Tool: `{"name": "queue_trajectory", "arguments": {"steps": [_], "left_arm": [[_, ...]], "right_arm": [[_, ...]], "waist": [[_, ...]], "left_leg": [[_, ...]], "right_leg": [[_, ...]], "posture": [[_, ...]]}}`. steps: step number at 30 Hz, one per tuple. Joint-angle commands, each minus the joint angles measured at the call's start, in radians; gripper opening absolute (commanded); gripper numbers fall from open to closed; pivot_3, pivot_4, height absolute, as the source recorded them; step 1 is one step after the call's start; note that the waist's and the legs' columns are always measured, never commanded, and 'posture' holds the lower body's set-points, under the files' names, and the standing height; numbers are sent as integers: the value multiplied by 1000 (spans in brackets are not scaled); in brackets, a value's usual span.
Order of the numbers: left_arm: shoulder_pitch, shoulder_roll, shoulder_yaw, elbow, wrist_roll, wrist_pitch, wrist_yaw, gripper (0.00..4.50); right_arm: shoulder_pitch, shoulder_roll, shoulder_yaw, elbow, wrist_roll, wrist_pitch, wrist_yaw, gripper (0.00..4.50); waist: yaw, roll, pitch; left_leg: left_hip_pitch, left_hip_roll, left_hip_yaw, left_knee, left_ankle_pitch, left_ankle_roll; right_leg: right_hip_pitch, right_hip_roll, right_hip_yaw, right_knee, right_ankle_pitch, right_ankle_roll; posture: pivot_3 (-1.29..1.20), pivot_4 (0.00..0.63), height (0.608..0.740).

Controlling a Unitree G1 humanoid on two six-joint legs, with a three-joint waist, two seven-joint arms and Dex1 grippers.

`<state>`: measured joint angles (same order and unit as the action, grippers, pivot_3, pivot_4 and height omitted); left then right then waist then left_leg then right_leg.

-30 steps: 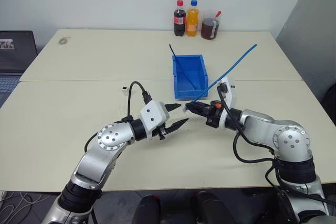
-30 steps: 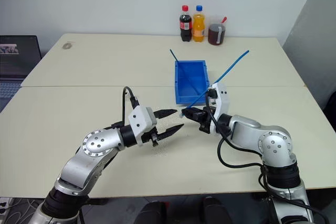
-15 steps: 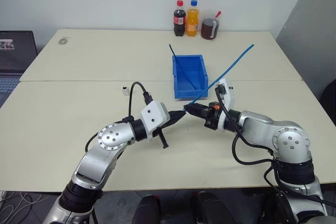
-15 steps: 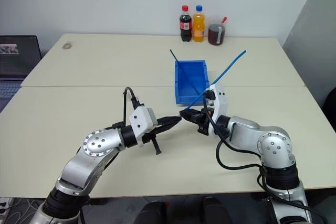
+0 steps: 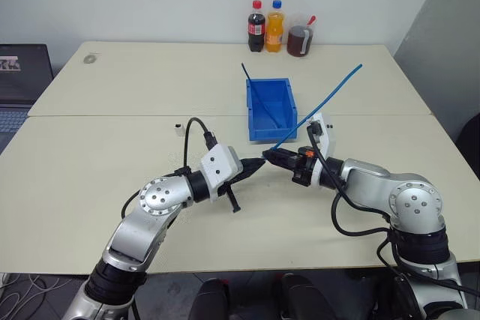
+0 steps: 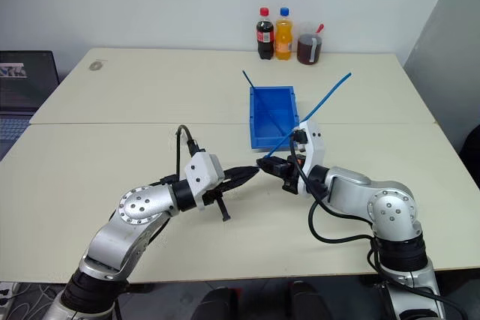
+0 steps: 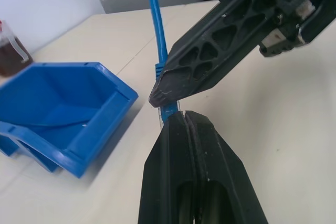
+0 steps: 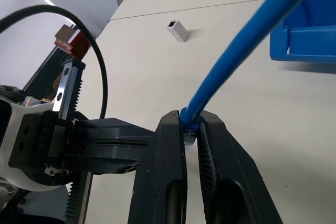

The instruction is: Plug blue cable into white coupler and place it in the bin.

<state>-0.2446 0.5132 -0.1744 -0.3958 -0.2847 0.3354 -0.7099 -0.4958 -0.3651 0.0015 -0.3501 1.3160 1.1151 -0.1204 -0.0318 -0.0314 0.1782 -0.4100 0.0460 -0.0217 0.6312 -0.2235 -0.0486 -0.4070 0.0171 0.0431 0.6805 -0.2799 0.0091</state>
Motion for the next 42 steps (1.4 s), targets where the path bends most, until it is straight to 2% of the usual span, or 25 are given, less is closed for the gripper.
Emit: {"name": "queue_trajectory", "arguments": {"steps": [1,13,19,32,42], "left_arm": [[14,7,59,-44,-50,-3,-18,7],[29,0,73,-33,-28,-61,-37,7],[25,-1,55,-14,5,-117,-47,1019],[12,-13,25,32,101,-187,-22,3763],[20,-13,13,33,107,-164,-25,3763]], "right_arm": [[-30,16,-31,7,24,3,-43,182],[-64,32,-66,43,34,11,-76,182],[-61,52,-45,19,33,19,-79,182],[-73,60,-13,-27,26,38,-72,182],[-75,61,-9,-50,41,52,-75,182]], "waist": [[-1,0,0],[0,0,0],[0,0,0],[0,0,0],[0,0,0]], "left_leg": [[0,0,0,0,0,0],[0,0,0,0,0,0],[0,0,0,0,0,0],[0,0,0,0,0,0],[0,0,0,0,0,0]], "right_leg": [[0,0,0,0,0,0],[0,0,0,0,0,0],[0,0,0,0,0,0],[0,0,0,0,0,0],[0,0,0,0,0,0]], "posture": [[0,150,740],[0,150,740],[0,150,740],[0,150,740],[0,150,740]]}}
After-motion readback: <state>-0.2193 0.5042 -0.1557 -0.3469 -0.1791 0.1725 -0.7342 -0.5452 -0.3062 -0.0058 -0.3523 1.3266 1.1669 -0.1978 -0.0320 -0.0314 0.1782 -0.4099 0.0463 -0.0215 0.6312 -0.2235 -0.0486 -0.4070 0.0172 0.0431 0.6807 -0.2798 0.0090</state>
